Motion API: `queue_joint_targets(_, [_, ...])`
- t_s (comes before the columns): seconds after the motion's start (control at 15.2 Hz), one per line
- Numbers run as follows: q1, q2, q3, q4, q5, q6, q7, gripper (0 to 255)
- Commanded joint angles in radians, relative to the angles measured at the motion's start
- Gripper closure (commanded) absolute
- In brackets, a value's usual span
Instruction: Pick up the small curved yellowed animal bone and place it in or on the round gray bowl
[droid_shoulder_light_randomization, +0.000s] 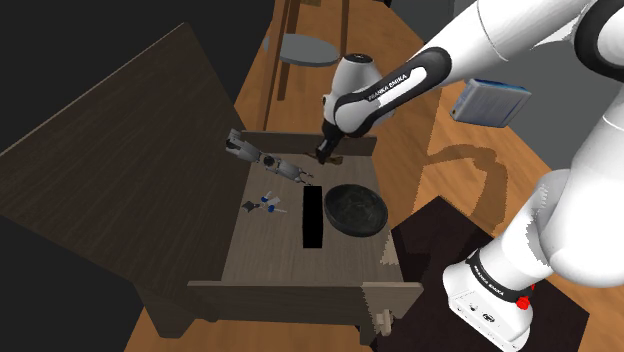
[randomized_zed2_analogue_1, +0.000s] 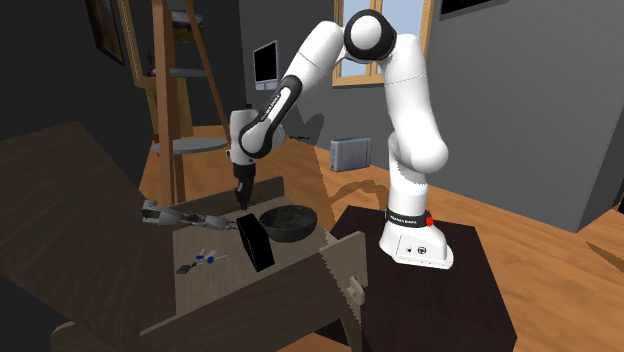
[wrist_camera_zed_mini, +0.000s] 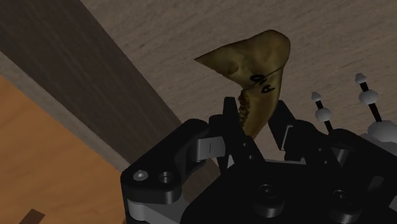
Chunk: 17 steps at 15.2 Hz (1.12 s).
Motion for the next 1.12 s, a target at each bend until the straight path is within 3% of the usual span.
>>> queue_joint_targets(0.0, [0.004,-0.021,-0.003,0.001,-0.008,-0.022,0.007,255])
queue_joint_targets(1.06, [0.014,-0.175,-0.016,0.052,-0.058,-0.224,0.038,255])
